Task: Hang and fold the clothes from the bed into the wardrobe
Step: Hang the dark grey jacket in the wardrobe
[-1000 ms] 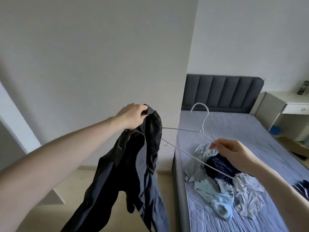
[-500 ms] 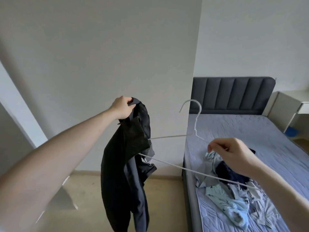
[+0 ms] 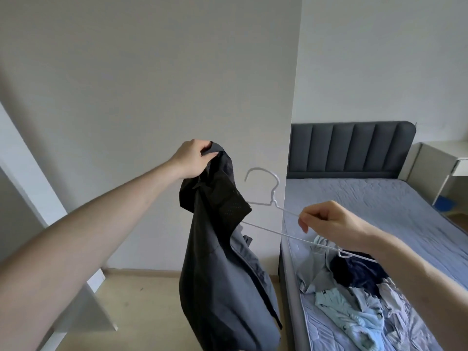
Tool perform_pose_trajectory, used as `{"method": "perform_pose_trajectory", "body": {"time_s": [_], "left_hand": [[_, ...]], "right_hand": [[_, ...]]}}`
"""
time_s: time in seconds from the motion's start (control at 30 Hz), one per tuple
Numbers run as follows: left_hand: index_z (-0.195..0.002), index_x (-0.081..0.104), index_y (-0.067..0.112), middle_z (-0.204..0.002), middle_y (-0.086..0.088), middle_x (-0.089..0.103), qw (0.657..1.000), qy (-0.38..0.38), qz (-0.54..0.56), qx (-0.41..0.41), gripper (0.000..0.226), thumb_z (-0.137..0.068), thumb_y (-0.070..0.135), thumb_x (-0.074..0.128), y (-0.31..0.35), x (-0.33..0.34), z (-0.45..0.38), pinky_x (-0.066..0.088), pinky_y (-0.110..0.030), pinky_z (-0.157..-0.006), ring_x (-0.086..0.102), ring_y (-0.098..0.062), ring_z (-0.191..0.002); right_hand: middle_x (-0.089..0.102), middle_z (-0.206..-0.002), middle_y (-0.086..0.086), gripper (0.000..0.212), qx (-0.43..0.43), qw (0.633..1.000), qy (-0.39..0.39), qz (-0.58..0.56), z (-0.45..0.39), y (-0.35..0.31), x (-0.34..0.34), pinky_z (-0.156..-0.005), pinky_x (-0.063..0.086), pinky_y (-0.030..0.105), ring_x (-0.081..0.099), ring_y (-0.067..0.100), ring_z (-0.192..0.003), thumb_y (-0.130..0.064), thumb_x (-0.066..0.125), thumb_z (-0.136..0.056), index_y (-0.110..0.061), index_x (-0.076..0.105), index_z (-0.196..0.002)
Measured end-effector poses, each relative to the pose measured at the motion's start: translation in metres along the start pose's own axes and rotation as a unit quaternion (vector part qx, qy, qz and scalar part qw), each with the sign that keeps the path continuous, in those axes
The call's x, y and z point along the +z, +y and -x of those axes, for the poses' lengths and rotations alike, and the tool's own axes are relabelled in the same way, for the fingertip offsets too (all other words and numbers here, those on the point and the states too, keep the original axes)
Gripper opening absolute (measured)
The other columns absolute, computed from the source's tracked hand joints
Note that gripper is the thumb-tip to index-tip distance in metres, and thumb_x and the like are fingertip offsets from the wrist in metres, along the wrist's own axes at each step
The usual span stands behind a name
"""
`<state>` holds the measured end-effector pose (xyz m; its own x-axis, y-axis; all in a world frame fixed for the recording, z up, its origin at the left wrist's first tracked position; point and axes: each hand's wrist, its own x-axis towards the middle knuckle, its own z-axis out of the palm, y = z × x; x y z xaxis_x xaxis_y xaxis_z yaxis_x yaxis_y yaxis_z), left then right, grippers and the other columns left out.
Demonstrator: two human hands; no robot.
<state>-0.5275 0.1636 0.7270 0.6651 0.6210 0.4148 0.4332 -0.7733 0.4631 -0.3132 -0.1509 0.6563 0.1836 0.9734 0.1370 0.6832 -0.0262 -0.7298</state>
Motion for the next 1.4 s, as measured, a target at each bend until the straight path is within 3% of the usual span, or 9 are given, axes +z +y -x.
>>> {"method": "perform_pose_trajectory", "body": {"time_s": [0.13, 0.5, 0.6, 0.73, 0.9, 1.0, 1.1, 1.27, 1.4], "left_hand": [[-0.081, 0.065, 0.017, -0.064, 0.004, 0.057, 1.000, 0.008, -0.017, -0.020, 0.026, -0.103, 0.030, 0.058, -0.012, -0.010, -0.003, 0.036, -0.032, -0.058, 0.046, -0.017, -0.061], [-0.069, 0.060, 0.040, -0.060, 0.021, 0.059, 0.997, 0.023, 0.040, 0.059, 0.034, -0.102, 0.030, 0.060, 0.039, 0.001, -0.014, 0.037, -0.017, -0.057, 0.049, -0.002, -0.056], [-0.079, 0.066, 0.028, -0.070, 0.008, 0.067, 0.995, 0.003, 0.045, 0.093, 0.022, -0.100, 0.032, 0.061, 0.059, 0.004, -0.017, 0.045, -0.033, -0.066, 0.053, -0.015, -0.063], [-0.104, 0.075, 0.023, -0.097, 0.012, 0.077, 0.984, -0.058, 0.129, 0.109, 0.016, -0.102, 0.029, 0.060, 0.077, 0.003, -0.023, 0.052, -0.023, -0.085, 0.071, -0.007, -0.092], [-0.108, 0.073, 0.005, -0.096, 0.004, 0.071, 0.970, -0.110, 0.205, 0.068, 0.018, -0.103, 0.016, 0.060, 0.097, 0.019, -0.031, 0.048, -0.019, -0.084, 0.062, 0.000, -0.084], [-0.111, 0.074, 0.016, -0.107, 0.005, 0.075, 0.949, -0.146, 0.277, 0.043, 0.016, -0.104, 0.019, 0.059, 0.107, 0.025, -0.028, 0.052, -0.018, -0.092, 0.068, -0.004, -0.097], [-0.098, 0.077, 0.024, -0.095, 0.011, 0.077, 0.921, -0.224, 0.319, 0.025, 0.021, -0.105, 0.019, 0.058, 0.108, 0.028, -0.020, 0.054, -0.017, -0.081, 0.072, -0.004, -0.091], [-0.092, 0.070, 0.022, -0.073, 0.019, 0.071, 0.928, -0.339, 0.154, 0.026, 0.023, -0.107, 0.014, 0.054, 0.106, 0.033, -0.001, 0.049, -0.016, -0.070, 0.064, 0.005, -0.068], [-0.135, 0.064, 0.021, -0.132, 0.008, 0.066, 0.926, -0.376, 0.009, 0.043, 0.035, -0.105, 0.013, 0.048, 0.099, 0.023, 0.015, 0.042, -0.028, -0.108, 0.059, -0.011, -0.122]], "right_hand": [[0.033, -0.055, -0.001, 0.043, 0.040, 0.998, -0.042, -0.040, 0.001, -0.007, -0.028, -0.046, 0.024, 0.020, 0.027, 0.013, -0.048, -0.021, 0.049, -0.108, -0.016, 0.064, -0.068], [0.029, -0.052, -0.002, 0.040, 0.024, 0.999, 0.017, 0.032, -0.017, 0.008, -0.010, -0.044, 0.022, 0.018, 0.022, 0.013, -0.046, -0.032, 0.050, -0.107, -0.024, 0.071, -0.074], [0.032, -0.050, -0.007, 0.043, -0.024, 0.996, 0.066, 0.053, -0.021, 0.011, -0.004, -0.046, 0.026, 0.018, 0.026, 0.010, -0.046, -0.040, 0.055, -0.102, -0.016, 0.058, -0.066], [0.027, -0.051, -0.008, 0.055, -0.084, 0.986, 0.130, 0.057, -0.023, 0.007, -0.005, -0.049, 0.024, 0.019, 0.023, 0.010, -0.050, -0.047, 0.061, -0.093, -0.012, 0.036, -0.058], [0.024, -0.054, -0.007, 0.056, -0.093, 0.982, 0.161, -0.035, -0.029, 0.004, 0.011, -0.049, 0.019, 0.021, 0.021, 0.010, -0.051, -0.033, 0.063, -0.102, -0.009, 0.036, -0.058], [0.025, -0.058, -0.003, 0.057, -0.061, 0.979, 0.179, -0.078, -0.031, 0.011, 0.034, -0.051, 0.018, 0.027, 0.022, 0.012, -0.054, -0.033, 0.061, -0.103, -0.003, 0.037, -0.061], [0.028, -0.059, 0.000, 0.059, -0.031, 0.969, 0.197, -0.143, -0.030, 0.022, 0.052, -0.053, 0.020, 0.028, 0.023, 0.013, -0.057, -0.037, 0.059, -0.101, 0.003, 0.041, -0.063], [0.025, -0.056, -0.006, 0.056, -0.020, 0.962, 0.216, -0.165, -0.030, 0.027, 0.069, -0.050, 0.018, 0.023, 0.021, 0.009, -0.053, -0.028, 0.062, -0.103, -0.005, 0.036, -0.059], [0.026, -0.059, -0.002, 0.059, -0.012, 0.944, 0.242, -0.226, -0.025, 0.034, 0.084, -0.052, 0.018, 0.025, 0.023, 0.011, -0.057, -0.035, 0.062, -0.098, 0.001, 0.037, -0.058]]}}
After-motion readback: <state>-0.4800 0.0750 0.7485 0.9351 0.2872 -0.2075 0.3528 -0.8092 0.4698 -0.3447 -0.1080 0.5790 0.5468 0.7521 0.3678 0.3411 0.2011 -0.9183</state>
